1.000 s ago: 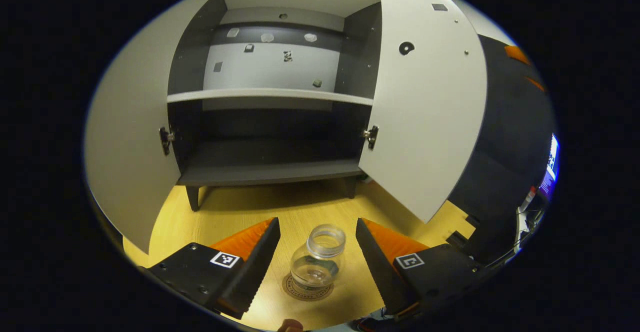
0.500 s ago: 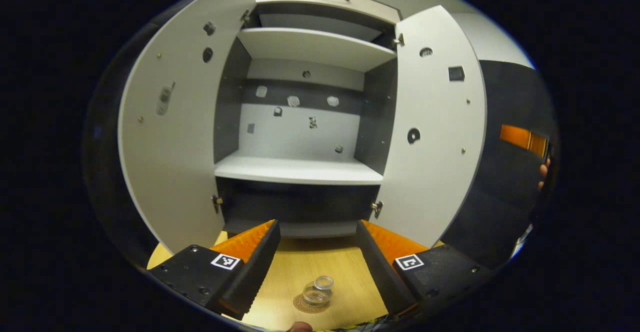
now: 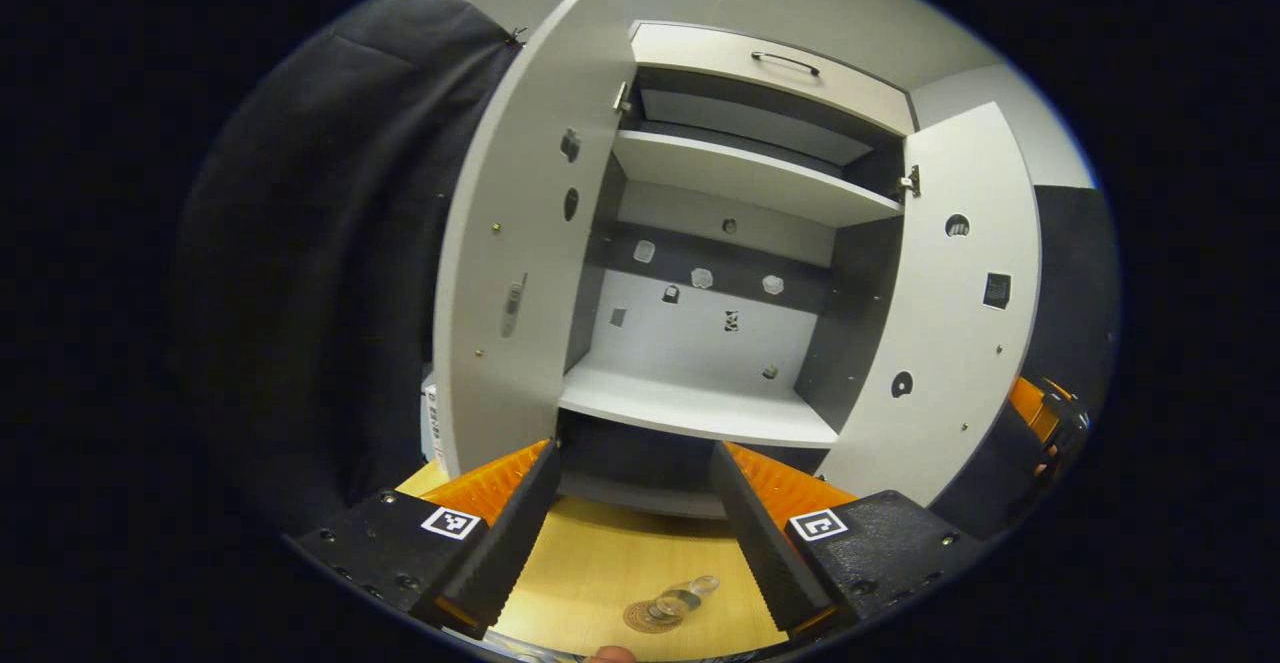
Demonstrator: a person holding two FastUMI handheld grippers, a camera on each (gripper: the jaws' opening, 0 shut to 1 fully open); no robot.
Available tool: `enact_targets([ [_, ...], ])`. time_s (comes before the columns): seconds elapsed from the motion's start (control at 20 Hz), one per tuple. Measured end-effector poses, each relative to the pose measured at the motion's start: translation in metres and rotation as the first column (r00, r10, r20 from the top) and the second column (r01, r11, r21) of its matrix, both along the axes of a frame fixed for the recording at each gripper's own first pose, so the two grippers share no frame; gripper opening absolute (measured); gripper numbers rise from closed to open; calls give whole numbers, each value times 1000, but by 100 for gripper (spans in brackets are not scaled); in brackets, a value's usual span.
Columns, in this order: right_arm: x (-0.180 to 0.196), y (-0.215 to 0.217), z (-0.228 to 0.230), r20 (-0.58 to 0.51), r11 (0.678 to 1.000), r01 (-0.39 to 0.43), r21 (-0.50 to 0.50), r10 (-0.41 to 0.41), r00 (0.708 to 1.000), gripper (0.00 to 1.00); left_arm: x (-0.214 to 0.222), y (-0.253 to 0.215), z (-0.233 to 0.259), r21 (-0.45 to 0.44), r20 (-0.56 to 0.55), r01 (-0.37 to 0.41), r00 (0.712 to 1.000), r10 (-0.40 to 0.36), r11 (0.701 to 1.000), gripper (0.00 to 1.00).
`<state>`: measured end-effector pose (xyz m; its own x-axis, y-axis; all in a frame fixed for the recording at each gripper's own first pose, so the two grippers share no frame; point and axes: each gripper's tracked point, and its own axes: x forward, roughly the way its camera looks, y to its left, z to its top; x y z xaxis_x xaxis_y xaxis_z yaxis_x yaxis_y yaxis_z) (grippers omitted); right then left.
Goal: Grasp the bottle in the cabinet with the left hand and place it on the coaster, then close the right door with the right hand and the left door with the left hand.
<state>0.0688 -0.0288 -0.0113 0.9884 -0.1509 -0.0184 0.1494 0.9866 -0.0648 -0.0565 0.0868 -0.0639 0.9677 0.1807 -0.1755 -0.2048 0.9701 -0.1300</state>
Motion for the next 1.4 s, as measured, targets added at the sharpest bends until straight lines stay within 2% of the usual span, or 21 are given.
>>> enact_targets([
  [0.2,3,8,1,-5,999,-49,-10,49,999,98,-8,16,9,23,4,-43,999,43,999,96],
  [0.45,8,43,-2,-8,988,-156,9,156,988,98,-7,18,27,47,50,-50,998,48,998,96],
  [0.5,10,54,-3,-11,983,-185,16,186,983,98,-8,17,29,50,54,-48,998,45,998,96],
  [0.55,14,67,-5,-12,977,-214,24,214,977,98,-10,18,29,60,53,-48,998,45,997,92],
  [0.6,18,79,-6,-12,970,-242,31,242,970,98,-11,20,28,73,52,-52,997,49,996,96],
  [0.65,21,93,-8,-12,962,-270,37,271,963,93,-13,23,27,85,48,-59,997,55,995,96],
  [0.7,25,105,-11,-15,954,-296,45,297,955,98,-14,26,25,91,47,-67,997,63,994,92],
  [0.8,35,125,-17,-19,939,-335,76,337,941,98,-18,32,22,87,47,-86,996,82,992,96],
  [0.85,38,135,-22,-27,931,-353,98,357,934,93,-21,37,21,84,46,-101,994,98,991,96],
  [0.9,42,144,-27,-36,922,-370,117,376,926,98,-24,43,18,81,43,-119,992,115,990,96],
  [0.95,46,153,-31,-47,914,-383,131,392,919,98,-30,49,16,78,39,-139,990,137,987,96],
  [1.2,75,178,-39,-53,906,-398,143,408,911,98,-48,72,2,59,21,-221,975,220,974,97],
  [1.3,82,192,-42,-57,900,-410,145,422,905,100,-52,78,-3,49,14,-238,971,237,970,96],
  [1.4,91,200,-43,-50,906,-406,120,414,909,97,-53,81,-8,39,7,-246,969,246,968,93],
])
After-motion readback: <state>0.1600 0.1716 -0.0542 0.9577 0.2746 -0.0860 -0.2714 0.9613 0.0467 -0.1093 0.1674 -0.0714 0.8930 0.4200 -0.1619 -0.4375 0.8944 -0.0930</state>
